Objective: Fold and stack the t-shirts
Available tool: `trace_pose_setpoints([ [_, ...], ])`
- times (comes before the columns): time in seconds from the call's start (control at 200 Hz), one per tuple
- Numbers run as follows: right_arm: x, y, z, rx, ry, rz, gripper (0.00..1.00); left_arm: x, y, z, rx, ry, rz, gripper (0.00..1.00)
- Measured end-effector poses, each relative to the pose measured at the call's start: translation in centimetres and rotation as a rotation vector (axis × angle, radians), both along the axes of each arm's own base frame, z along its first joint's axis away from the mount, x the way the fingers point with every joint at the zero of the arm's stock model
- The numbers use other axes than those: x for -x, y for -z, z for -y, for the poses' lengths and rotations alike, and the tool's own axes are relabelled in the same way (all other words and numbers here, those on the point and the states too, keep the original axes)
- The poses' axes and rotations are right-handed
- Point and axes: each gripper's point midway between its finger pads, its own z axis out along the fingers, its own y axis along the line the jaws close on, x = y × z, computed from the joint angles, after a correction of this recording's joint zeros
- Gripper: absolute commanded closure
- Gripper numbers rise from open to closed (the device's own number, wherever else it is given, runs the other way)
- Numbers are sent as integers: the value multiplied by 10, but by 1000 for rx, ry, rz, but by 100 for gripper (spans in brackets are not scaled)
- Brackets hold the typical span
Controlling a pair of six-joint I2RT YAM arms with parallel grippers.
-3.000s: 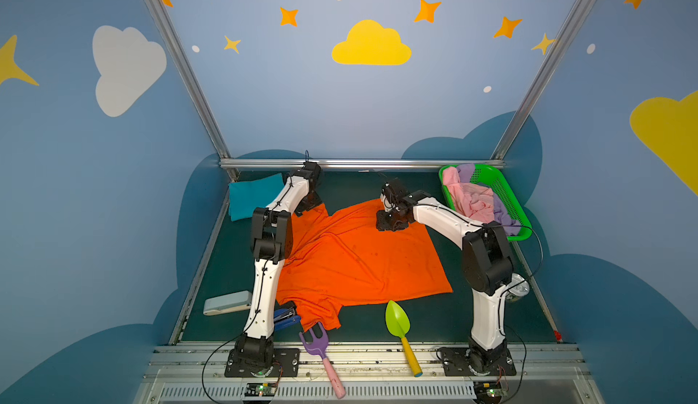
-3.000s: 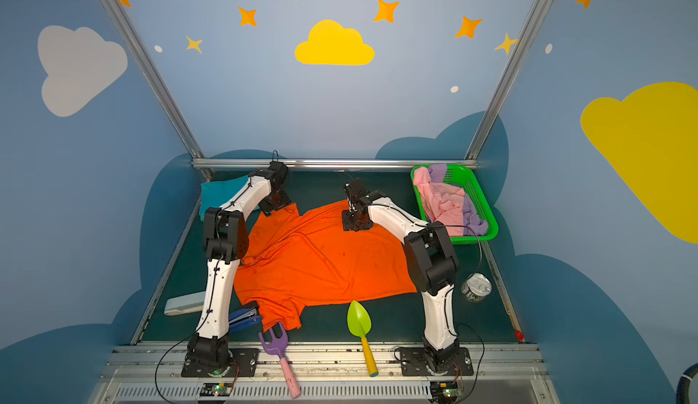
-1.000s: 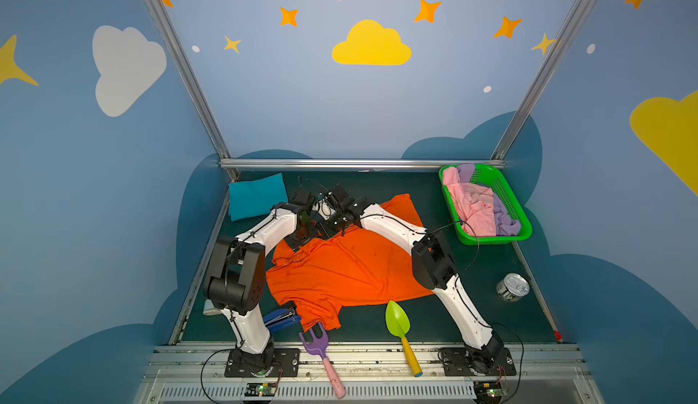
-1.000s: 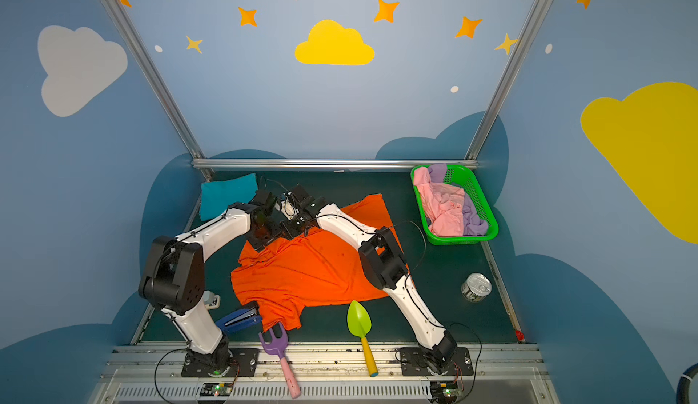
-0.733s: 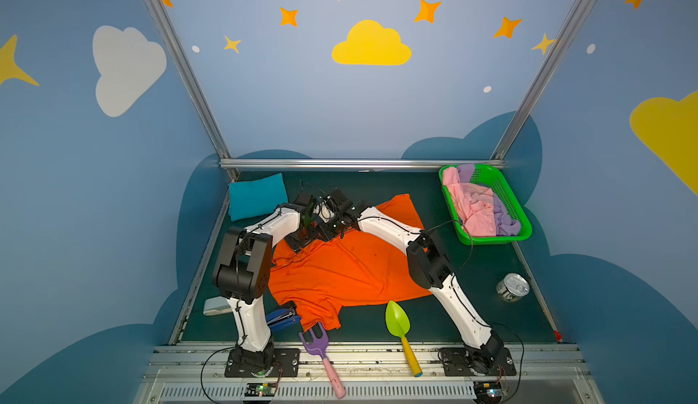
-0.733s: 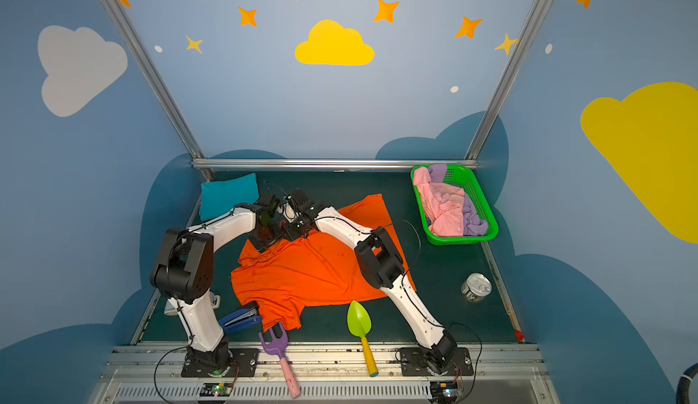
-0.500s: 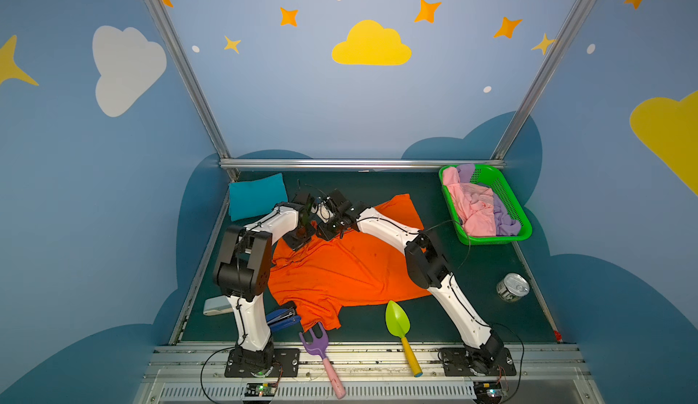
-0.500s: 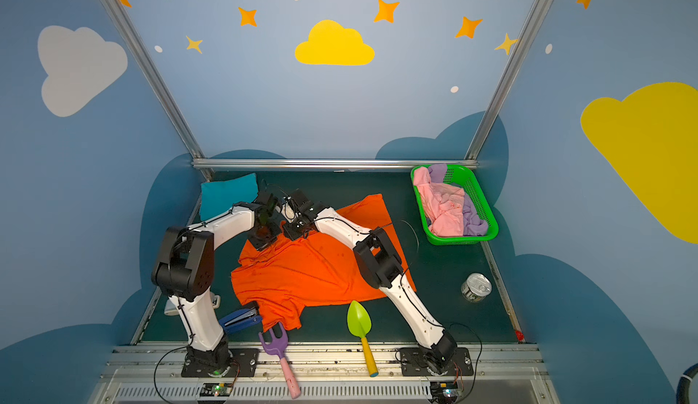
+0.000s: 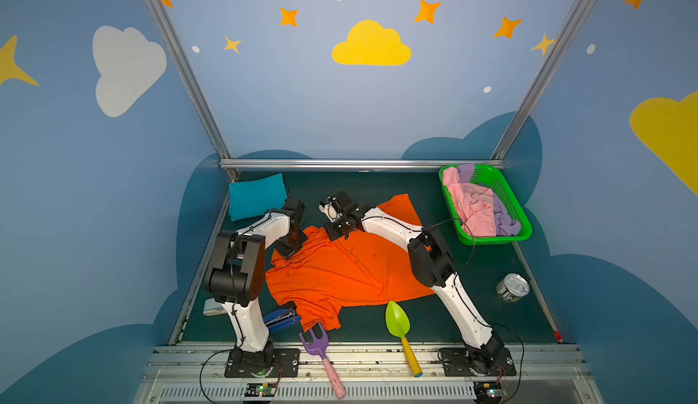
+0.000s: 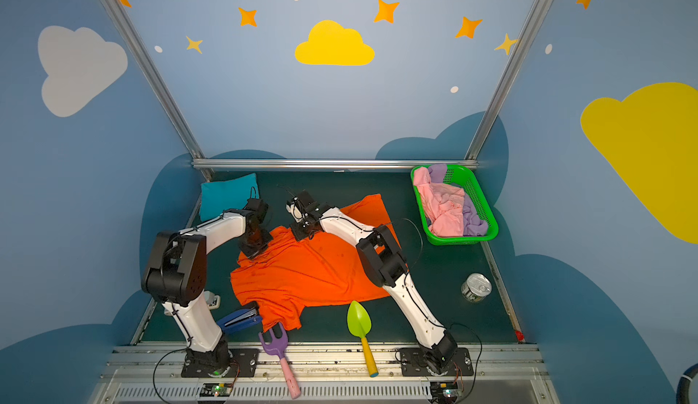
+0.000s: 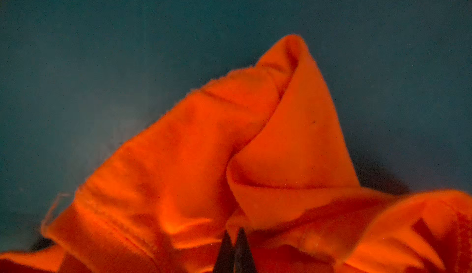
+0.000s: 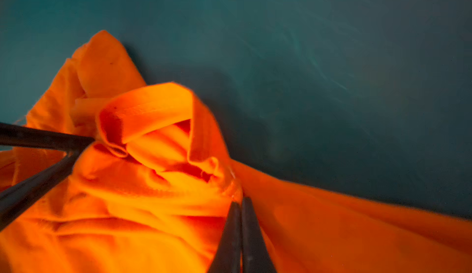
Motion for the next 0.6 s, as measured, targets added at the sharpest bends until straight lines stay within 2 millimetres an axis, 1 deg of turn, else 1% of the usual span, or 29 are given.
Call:
trace_pose_setpoints([
  [0.115, -5, -16, 14, -95, 42, -78, 100, -4, 1, 3, 18, 3, 16, 95],
  [0.18, -6, -20, 22, -133, 63, -111, 100, -7, 0, 6, 28, 6, 30, 96],
  [0.255, -5, -18, 31, -165, 96, -156, 100, -10, -3, 9, 39, 10, 48, 95],
  [0.34, -3, -10, 37, -182, 126, -204, 100, -11, -7, 10, 46, 13, 58, 94],
  [0.375, -2, -7, 39, -187, 137, -221, 100, -11, -8, 10, 47, 13, 61, 90],
  [0.435, -3, -1, 44, -183, 157, -240, 100, -9, -8, 8, 35, 10, 55, 75],
  [0.486, -5, 1, 48, -184, 174, -246, 100, -4, -7, 3, 19, 9, 39, 68],
  [0.546, -8, 6, 54, -177, 194, -248, 100, 3, -5, -3, 0, -4, 13, 66],
  [0.601, -7, 12, 59, -165, 206, -252, 100, 8, -8, -8, -13, -11, 3, 66],
])
